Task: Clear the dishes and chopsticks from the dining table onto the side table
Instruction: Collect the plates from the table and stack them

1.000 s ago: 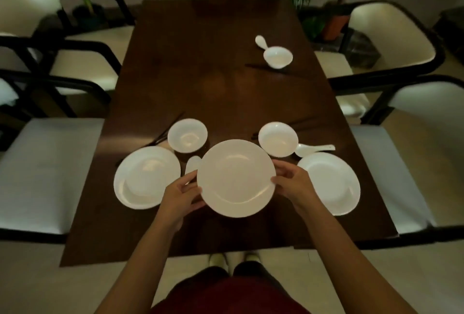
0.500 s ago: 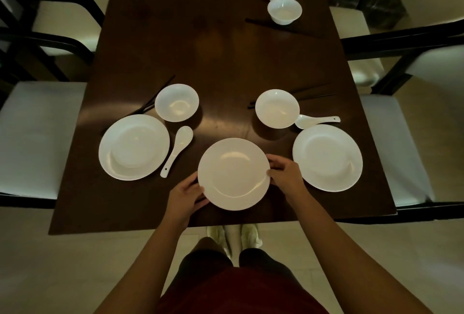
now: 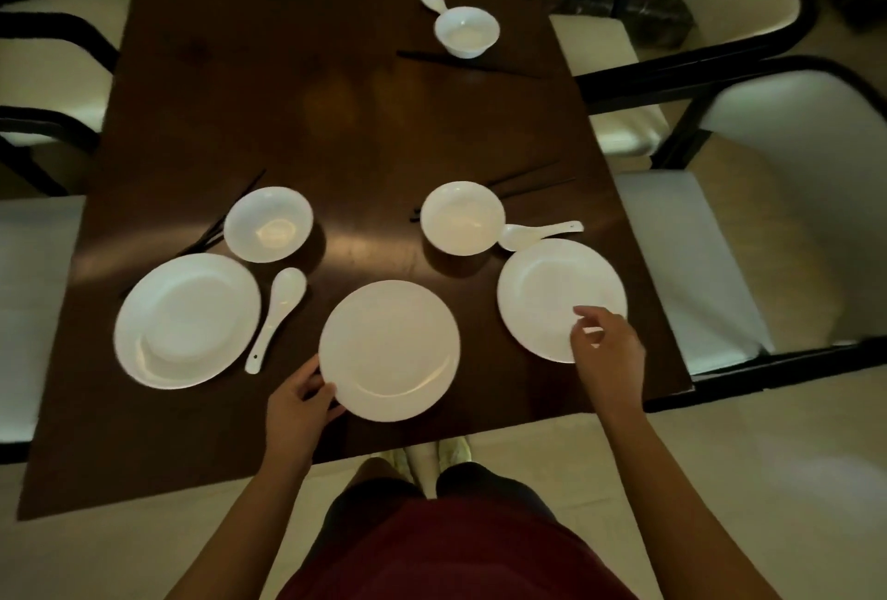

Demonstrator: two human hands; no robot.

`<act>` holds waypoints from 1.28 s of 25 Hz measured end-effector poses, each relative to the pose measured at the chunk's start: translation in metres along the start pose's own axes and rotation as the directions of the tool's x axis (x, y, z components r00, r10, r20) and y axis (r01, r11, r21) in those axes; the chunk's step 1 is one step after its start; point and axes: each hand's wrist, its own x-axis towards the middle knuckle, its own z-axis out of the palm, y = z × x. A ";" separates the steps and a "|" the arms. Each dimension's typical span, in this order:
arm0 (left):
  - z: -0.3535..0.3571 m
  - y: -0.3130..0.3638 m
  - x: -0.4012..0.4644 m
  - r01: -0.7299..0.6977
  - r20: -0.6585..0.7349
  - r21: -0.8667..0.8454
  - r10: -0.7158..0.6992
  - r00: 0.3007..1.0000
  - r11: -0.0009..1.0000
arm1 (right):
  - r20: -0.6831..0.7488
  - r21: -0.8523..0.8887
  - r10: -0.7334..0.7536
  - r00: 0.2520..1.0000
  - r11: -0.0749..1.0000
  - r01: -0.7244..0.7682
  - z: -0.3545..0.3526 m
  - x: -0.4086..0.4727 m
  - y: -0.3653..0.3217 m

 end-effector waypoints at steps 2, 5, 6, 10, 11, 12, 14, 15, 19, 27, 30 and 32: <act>0.004 -0.004 0.000 -0.042 -0.046 0.036 0.043 0.998 0.998 | -0.046 -0.183 -0.008 0.999 0.983 0.000 -0.021 0.011 0.021; 0.011 -0.012 -0.002 -0.083 -0.103 0.103 0.093 0.990 0.991 | 0.058 -0.490 -0.004 0.998 0.871 0.032 -0.031 0.025 0.042; 0.013 -0.013 -0.002 -0.082 -0.127 0.111 0.096 0.987 0.990 | 0.093 -0.542 0.004 0.996 0.839 0.047 -0.029 0.029 0.045; 0.015 -0.019 -0.005 -0.057 -0.162 0.105 0.074 0.984 0.993 | 0.124 -0.380 0.154 0.980 0.920 -0.096 -0.009 0.035 0.042; 0.015 -0.019 -0.005 -0.056 -0.163 0.100 0.072 0.984 0.993 | 0.113 -0.290 0.182 0.977 0.946 -0.143 -0.005 0.036 0.041; 0.016 -0.019 -0.006 -0.056 -0.165 0.092 0.070 0.984 0.994 | 0.100 -0.205 0.211 0.972 0.961 -0.188 -0.003 0.037 0.039; 0.017 -0.017 -0.008 -0.050 -0.164 0.055 0.058 0.985 0.997 | 0.089 -0.054 0.274 0.958 0.961 -0.270 -0.004 0.042 0.039; 0.017 -0.017 -0.009 -0.043 -0.162 0.033 0.048 0.986 0.999 | 0.097 0.018 0.309 0.946 0.950 -0.312 -0.005 0.045 0.040; 0.017 -0.010 -0.011 0.016 -0.163 -0.070 -0.027 0.986 0.997 | 0.233 0.364 0.430 0.872 0.793 -0.488 -0.013 0.050 0.048; 0.017 0.010 -0.016 0.201 -0.146 -0.219 -0.235 0.961 0.955 | 0.300 0.491 0.371 0.879 0.730 -0.476 -0.042 0.023 0.065; 0.016 0.016 -0.019 0.220 -0.128 -0.237 -0.255 0.958 0.946 | 0.357 0.520 0.311 0.881 0.717 -0.464 -0.053 0.001 0.067; 0.016 0.020 -0.018 0.240 -0.124 -0.231 -0.273 0.954 0.943 | 0.412 0.525 0.232 0.881 0.730 -0.438 -0.050 -0.009 0.057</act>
